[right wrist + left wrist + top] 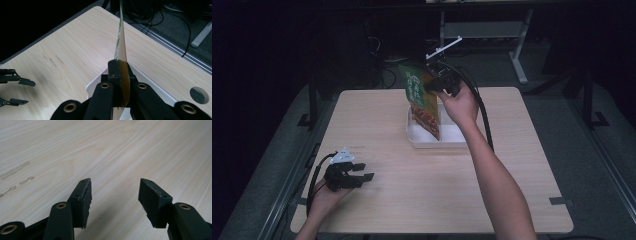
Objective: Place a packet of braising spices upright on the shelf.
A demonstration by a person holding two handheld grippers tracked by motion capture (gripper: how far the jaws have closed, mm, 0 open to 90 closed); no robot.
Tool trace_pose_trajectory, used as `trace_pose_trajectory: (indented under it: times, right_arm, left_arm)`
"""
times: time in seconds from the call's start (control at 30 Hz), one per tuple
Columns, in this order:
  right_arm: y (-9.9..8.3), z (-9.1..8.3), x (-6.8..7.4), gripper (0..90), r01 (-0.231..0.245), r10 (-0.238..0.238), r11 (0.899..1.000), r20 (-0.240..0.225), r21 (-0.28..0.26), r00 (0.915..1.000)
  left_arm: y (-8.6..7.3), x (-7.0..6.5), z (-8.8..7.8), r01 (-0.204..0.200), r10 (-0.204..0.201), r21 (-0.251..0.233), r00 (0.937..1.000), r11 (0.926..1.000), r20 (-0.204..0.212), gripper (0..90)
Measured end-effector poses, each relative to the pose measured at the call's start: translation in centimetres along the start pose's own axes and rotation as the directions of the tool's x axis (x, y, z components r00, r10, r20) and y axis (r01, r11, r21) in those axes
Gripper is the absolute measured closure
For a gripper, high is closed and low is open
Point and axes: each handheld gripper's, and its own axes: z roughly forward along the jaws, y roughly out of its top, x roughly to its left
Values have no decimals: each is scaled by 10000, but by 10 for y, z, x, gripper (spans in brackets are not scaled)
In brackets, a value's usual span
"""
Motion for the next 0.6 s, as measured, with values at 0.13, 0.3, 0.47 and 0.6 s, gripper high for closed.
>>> trace_pose_trajectory:
  times: [0.13,0.3,0.47,0.6]
  right_arm:
    - [-1,6,2,900,139,-139,9999,141,19,9998]
    - [-2,11,4,900,277,-276,9996,257,-24,9993]
    - [-8,15,2,899,230,-228,9997,248,-117,9994]
    - [-12,17,0,899,192,-187,9996,235,-212,9995]
  left_arm:
    - [0,0,0,4,-4,5,10000,10000,15,439]
    - [0,0,0,6,-6,-4,10000,10000,37,439]
    - [0,0,0,-2,2,-27,10000,10000,46,439]
    - [0,0,0,9,-9,-32,10000,10000,56,439]
